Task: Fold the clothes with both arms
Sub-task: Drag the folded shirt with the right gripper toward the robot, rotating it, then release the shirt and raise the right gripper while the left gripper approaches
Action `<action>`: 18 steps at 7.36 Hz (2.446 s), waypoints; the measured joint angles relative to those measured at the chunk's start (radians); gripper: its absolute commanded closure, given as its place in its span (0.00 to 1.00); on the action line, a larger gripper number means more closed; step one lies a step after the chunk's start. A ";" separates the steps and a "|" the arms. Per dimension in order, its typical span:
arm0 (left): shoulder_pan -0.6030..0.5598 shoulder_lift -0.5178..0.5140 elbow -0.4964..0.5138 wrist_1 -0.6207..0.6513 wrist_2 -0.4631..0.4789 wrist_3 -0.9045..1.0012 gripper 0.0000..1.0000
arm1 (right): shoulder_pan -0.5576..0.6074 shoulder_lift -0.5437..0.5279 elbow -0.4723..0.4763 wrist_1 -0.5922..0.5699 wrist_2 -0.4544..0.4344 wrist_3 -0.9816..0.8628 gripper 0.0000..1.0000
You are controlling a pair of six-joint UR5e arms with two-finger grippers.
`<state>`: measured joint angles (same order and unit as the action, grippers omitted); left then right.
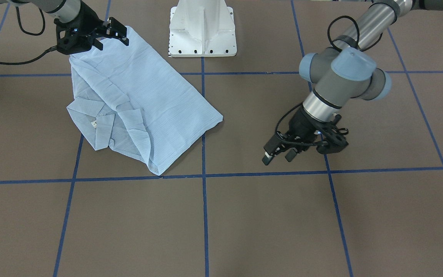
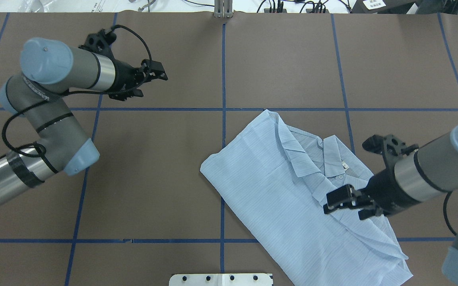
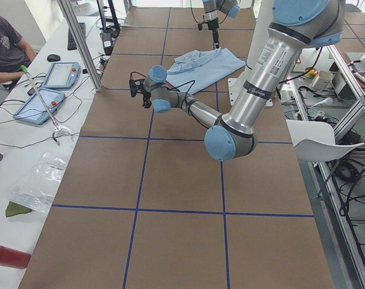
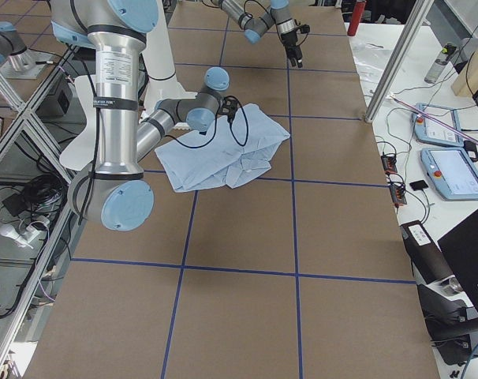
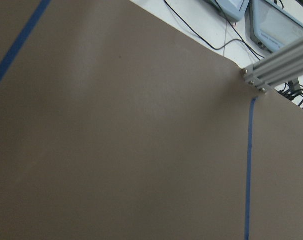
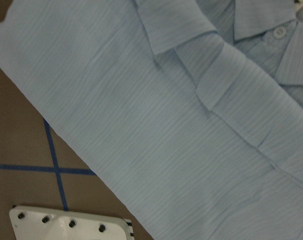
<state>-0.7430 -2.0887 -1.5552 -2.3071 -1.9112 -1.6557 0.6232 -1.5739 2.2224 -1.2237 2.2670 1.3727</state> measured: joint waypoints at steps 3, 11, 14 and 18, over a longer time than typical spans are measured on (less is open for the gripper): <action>0.192 -0.030 -0.198 0.309 0.084 -0.204 0.01 | 0.137 0.126 -0.101 -0.005 -0.082 -0.036 0.00; 0.333 -0.144 0.013 0.356 0.193 -0.270 0.16 | 0.194 0.171 -0.188 -0.009 -0.089 -0.190 0.00; 0.336 -0.144 0.013 0.357 0.192 -0.268 0.63 | 0.196 0.172 -0.188 -0.010 -0.087 -0.190 0.00; 0.335 -0.146 0.001 0.356 0.185 -0.259 1.00 | 0.216 0.170 -0.189 -0.010 -0.054 -0.189 0.00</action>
<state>-0.4083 -2.2344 -1.5546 -1.9509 -1.7262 -1.9146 0.8392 -1.4036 2.0330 -1.2340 2.2126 1.1835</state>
